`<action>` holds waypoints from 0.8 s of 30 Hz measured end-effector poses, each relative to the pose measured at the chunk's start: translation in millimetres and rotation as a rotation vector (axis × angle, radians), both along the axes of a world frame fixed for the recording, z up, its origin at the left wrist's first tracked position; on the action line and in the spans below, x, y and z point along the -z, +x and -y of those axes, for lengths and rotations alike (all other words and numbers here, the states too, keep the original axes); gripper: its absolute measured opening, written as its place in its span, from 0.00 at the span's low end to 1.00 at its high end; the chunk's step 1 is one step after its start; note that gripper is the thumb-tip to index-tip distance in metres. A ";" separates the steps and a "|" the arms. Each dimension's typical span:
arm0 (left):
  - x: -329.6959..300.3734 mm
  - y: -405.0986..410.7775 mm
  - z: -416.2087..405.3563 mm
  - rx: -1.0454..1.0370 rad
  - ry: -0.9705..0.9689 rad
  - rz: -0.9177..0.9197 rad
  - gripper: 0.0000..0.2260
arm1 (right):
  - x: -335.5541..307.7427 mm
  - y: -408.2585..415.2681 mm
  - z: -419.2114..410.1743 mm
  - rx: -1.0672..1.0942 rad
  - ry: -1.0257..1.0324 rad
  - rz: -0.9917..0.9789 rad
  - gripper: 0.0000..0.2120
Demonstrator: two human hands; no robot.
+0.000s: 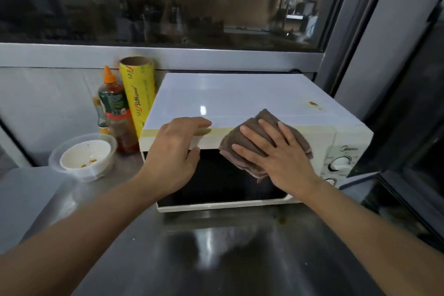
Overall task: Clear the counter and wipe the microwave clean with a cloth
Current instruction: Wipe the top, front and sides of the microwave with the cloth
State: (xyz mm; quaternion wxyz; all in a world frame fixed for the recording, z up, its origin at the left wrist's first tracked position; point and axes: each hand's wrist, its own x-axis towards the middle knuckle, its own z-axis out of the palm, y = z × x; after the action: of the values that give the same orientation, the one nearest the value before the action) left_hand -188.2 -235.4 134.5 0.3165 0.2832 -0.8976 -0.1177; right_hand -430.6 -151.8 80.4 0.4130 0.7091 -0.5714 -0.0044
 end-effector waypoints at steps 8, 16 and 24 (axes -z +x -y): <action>10.0 -51.6 -12.5 0.004 -0.163 0.115 0.21 | 7.4 -65.0 -38.2 0.084 -0.191 0.108 0.29; 9.0 -87.1 -26.4 0.024 -0.243 0.082 0.18 | 15.8 -112.1 -84.3 0.339 -0.338 0.771 0.29; 23.6 -128.3 -39.2 0.030 -0.324 0.066 0.23 | 39.2 -43.6 -56.6 0.400 -0.456 1.050 0.32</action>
State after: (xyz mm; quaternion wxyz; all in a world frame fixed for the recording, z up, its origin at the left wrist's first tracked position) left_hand -316.5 -196.3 110.9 0.3266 0.2185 -0.9190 0.0334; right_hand -474.2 -95.2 41.2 0.2087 0.3892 -0.8075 0.3910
